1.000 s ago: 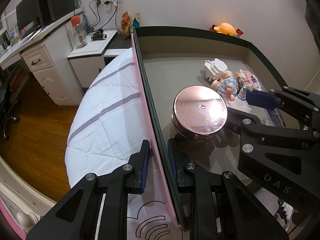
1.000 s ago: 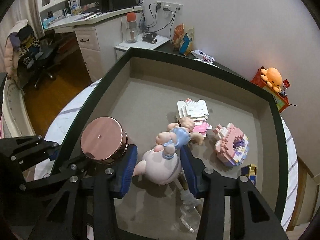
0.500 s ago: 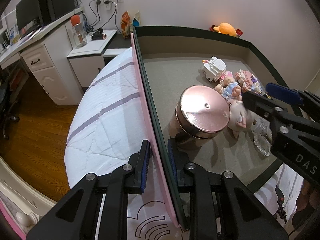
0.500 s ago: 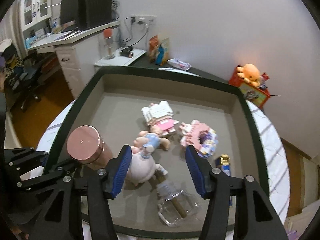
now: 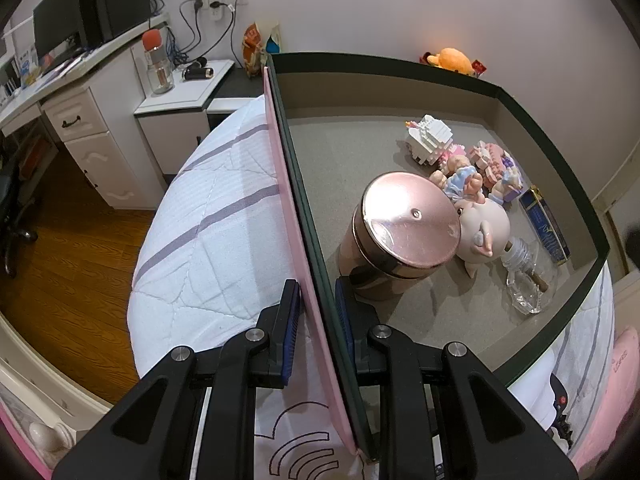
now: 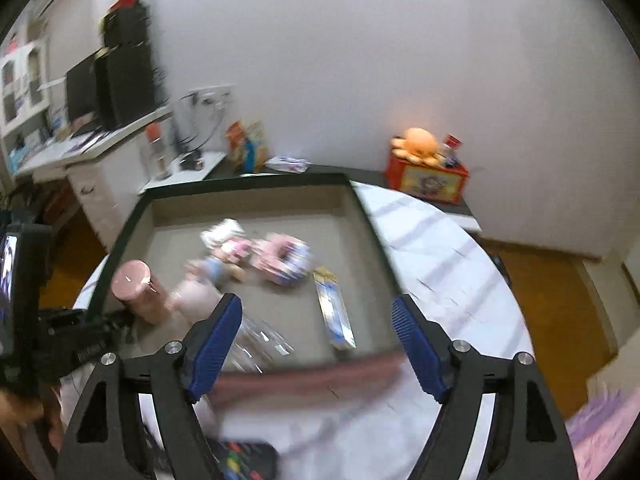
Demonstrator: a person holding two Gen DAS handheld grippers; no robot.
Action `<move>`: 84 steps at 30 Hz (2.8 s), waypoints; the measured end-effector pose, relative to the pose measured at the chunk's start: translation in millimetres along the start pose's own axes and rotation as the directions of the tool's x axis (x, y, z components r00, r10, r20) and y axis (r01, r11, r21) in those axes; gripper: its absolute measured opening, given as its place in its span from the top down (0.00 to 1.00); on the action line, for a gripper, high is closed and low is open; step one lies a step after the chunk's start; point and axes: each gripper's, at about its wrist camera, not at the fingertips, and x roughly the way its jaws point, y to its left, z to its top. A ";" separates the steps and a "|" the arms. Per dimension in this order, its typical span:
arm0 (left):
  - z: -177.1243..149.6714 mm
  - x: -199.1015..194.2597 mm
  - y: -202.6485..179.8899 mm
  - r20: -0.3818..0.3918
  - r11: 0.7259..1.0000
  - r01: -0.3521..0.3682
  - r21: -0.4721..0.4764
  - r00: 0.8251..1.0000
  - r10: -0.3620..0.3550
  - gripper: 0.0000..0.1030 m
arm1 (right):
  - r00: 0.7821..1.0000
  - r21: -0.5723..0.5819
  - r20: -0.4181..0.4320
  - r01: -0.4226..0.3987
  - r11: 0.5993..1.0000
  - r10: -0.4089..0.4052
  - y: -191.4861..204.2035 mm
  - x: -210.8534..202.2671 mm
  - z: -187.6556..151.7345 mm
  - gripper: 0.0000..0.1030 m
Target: Organize rigid objects
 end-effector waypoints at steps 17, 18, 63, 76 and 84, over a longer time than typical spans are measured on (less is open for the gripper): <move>-1.4 0.3 -0.2 0.012 1.000 0.004 -0.016 1.000 -0.004 0.82 | 0.990 0.053 -0.140 -0.017 0.998 0.024 -24.7 -9.6 -99.2 0.23; -1.9 0.1 -0.4 0.013 1.000 0.004 -0.019 1.000 -0.003 0.82 | 0.989 0.058 -0.147 -0.011 0.998 0.020 -27.2 -7.2 -100.7 0.23; -20.4 -14.1 -5.9 0.002 0.999 -0.033 -0.040 0.999 0.034 0.82 | 0.994 0.104 -0.103 0.056 0.993 -0.045 -40.6 10.4 -116.2 0.83; -18.8 -13.8 -6.8 -0.003 0.999 -0.031 -0.041 1.000 0.031 0.82 | 0.993 0.148 -0.101 0.068 0.987 -0.053 -54.6 16.1 -110.8 0.84; -18.1 -13.1 -5.0 -0.002 0.999 -0.029 -0.045 1.000 0.029 0.82 | 0.997 0.169 -0.076 0.036 0.985 -0.024 -57.2 3.4 -110.4 0.84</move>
